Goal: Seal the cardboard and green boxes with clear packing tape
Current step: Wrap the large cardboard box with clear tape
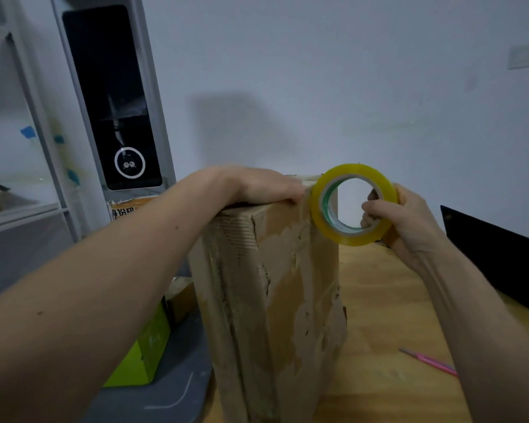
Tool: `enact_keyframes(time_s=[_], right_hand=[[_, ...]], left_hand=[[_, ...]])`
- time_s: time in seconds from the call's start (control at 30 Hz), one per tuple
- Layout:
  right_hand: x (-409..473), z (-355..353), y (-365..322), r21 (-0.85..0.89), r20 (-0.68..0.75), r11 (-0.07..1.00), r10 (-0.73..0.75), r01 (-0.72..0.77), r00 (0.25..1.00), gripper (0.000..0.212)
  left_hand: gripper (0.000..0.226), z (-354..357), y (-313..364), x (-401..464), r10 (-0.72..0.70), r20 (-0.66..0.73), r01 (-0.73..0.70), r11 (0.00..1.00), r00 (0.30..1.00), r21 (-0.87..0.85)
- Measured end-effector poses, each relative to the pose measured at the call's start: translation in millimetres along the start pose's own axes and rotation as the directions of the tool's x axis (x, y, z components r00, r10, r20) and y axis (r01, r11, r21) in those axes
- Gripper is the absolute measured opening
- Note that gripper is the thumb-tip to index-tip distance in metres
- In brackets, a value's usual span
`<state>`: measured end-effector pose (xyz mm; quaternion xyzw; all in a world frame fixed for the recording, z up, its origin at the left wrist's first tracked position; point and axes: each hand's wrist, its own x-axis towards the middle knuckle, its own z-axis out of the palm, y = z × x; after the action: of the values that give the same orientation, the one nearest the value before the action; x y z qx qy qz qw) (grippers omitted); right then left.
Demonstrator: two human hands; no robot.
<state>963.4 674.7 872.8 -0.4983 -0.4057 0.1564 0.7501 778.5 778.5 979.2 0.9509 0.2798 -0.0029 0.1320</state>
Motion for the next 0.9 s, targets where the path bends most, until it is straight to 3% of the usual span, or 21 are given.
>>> enact_keyframes(time_s=[0.17, 0.27, 0.33, 0.4, 0.47, 0.53, 0.6, 0.67, 0.8, 0.9], right_hand=[[-1, -2, 2, 0.012, 0.008, 1.000, -0.005, 0.005, 1.000, 0.017], [0, 7, 1, -0.027, 0.023, 1.000, -0.006, 0.006, 1.000, 0.018], [4, 17, 2, -0.045, 0.024, 0.999, -0.019, 0.020, 1.000, 0.019], [8, 27, 6, -0.053, -0.009, 0.998, -0.031, 0.031, 0.999, 0.016], [10, 38, 12, -0.053, -0.078, 0.998, -0.020, 0.016, 0.997, 0.015], [9, 52, 19, -0.036, -0.134, 0.998, 0.042, -0.047, 0.990, 0.029], [8, 69, 24, 0.046, -0.122, 0.992, 0.124, -0.119, 0.985, 0.037], [12, 87, 21, 0.100, -0.091, 0.985, 0.152, -0.143, 0.984, 0.031], [32, 114, -6, 0.080, -0.119, 0.995, 0.071, -0.061, 0.990, 0.033], [42, 129, -25, 0.026, -0.095, 0.999, -0.039, 0.042, 0.995, 0.043]], left_hand=[[0.060, 1, 10, 7, 0.121, 0.008, -0.121, 0.993, 0.993, -0.008], [0.042, -6, -13, 9, -0.061, 0.056, 0.067, 0.991, 0.997, -0.112], [0.058, -12, -31, 7, -0.221, 0.130, 0.242, 0.953, 0.967, -0.183], [0.061, -15, -42, 7, -0.265, 0.130, 0.288, 0.933, 0.955, -0.216], [0.053, -16, -51, 11, -0.260, 0.007, 0.252, 0.930, 0.966, -0.266], [0.045, -16, -59, 12, -0.257, -0.134, 0.205, 0.926, 0.957, -0.318], [0.042, -19, -69, 11, -0.283, -0.194, 0.187, 0.896, 0.939, -0.402], [0.044, -22, -79, 5, -0.319, -0.218, 0.184, 0.858, 0.922, -0.479], [0.046, -27, -95, -7, -0.377, -0.324, 0.087, 0.757, 0.867, -0.648], [0.028, -15, -99, -16, -0.423, -0.343, -0.026, 0.598, 0.839, -0.801]])
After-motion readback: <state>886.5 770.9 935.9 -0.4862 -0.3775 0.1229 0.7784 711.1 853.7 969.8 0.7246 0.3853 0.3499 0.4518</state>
